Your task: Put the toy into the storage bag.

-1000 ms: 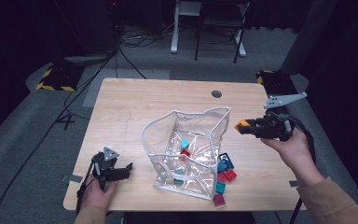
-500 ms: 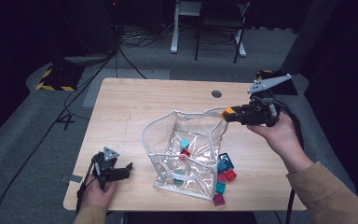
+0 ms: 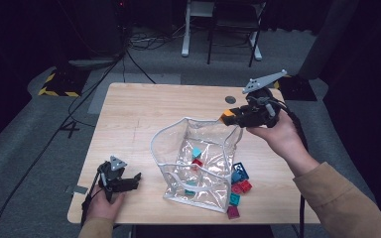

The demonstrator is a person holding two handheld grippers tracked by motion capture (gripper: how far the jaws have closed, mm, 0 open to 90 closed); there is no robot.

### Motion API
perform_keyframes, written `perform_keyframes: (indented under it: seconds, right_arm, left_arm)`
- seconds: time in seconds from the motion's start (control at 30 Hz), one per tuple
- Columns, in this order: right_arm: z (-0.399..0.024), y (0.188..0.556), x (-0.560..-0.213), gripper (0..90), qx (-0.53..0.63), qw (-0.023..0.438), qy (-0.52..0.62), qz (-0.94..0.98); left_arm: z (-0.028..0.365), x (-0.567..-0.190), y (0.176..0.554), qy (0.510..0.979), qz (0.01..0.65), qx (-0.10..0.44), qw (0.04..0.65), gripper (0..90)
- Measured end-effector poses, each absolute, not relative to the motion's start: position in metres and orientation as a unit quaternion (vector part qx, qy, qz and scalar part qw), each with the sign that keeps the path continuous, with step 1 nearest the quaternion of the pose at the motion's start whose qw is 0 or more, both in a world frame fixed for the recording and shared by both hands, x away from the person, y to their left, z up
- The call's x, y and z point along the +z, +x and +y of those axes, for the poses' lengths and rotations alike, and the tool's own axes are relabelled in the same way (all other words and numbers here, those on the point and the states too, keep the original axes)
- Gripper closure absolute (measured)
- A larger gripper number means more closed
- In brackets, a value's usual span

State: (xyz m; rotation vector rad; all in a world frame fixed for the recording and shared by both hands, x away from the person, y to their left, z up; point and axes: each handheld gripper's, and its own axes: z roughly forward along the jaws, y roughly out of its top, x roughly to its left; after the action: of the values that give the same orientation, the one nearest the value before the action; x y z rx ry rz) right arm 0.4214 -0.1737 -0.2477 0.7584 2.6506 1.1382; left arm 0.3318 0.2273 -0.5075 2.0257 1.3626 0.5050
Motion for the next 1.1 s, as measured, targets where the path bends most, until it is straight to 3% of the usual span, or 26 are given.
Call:
perform_keyframes:
  seconds: [0.43, 1.1]
  right_arm:
    - [-0.122, 0.428, -0.259, 65.8, 0.348, 0.063, 0.220, 0.909]
    - [-0.063, 0.435, -0.307, 65.8, 0.222, 0.028, 0.187, 0.957]
  left_arm:
    - [0.227, -0.507, 0.332, 0.770, 0.518, 0.192, 0.319, 15.1]
    - [0.227, -0.507, 0.332, 0.770, 0.518, 0.192, 0.319, 15.1]
